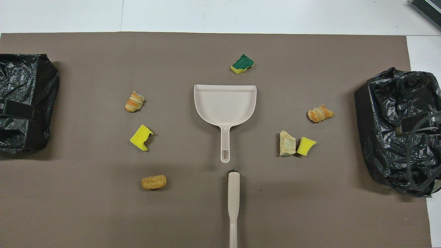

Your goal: Sweep and dump trash in bin

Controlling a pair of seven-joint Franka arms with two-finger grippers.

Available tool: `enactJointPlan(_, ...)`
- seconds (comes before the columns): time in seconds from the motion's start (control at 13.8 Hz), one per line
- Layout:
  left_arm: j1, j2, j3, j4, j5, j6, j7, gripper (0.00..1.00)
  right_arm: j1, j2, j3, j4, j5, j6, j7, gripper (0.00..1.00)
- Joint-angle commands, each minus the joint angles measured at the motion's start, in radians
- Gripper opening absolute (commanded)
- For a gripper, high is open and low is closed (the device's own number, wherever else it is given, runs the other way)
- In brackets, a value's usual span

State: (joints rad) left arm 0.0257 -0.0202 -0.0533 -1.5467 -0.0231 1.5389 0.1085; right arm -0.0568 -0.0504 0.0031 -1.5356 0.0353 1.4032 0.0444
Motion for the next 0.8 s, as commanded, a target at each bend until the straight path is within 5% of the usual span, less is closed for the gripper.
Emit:
enactJointPlan(0.0,-0.087,-0.064,-0.014,-0.114,0.003,0.021,-0.071,1.0,0.012,-0.049,0.02,-0.076,0.025,0.06,-0.014,1.0)
enactJointPlan(0.44,-0.421,-0.201,-0.016,-0.56,-0.003,0.294,-0.317,1.0,0.086,0.001,0.049,-0.086,0.028,0.141,-0.008,1.0)
enactJointPlan(0.73,-0.671,-0.156,-0.016,-0.696,-0.011,0.489,-0.562,1.0,0.11,0.07,0.054,-0.043,0.026,0.152,-0.005,1.0)
